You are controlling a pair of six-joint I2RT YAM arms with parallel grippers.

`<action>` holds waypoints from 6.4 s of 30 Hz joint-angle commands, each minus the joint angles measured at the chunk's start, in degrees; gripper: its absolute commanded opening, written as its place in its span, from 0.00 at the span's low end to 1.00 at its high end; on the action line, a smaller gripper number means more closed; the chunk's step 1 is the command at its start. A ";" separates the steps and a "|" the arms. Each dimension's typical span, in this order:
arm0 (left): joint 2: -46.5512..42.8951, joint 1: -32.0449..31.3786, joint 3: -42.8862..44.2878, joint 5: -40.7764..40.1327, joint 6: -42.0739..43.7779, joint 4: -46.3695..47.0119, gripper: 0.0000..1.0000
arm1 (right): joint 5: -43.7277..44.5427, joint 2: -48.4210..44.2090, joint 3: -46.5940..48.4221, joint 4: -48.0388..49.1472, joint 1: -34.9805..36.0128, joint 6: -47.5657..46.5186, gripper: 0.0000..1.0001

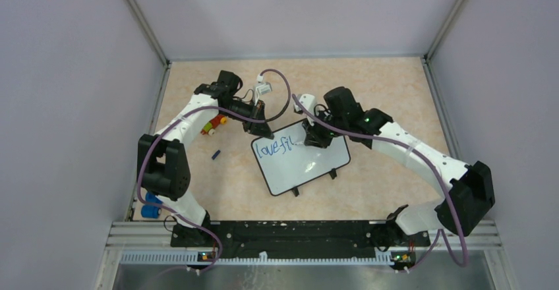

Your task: Write a sentence on the whiteboard

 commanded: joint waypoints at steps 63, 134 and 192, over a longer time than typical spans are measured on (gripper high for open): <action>-0.75 -1.15 1.19 1.45 1.47 -0.60 0.00 | 4.69 -3.81 1.58 -1.83 -0.41 -1.84 0.00; -0.10 -1.15 1.70 1.27 1.38 -0.80 0.00 | 8.79 -3.99 0.45 -1.15 -2.13 -3.54 0.00; 0.05 -1.15 2.23 1.37 2.88 -1.89 0.00 | -2.74 -5.37 1.28 -1.95 -8.94 -1.66 0.00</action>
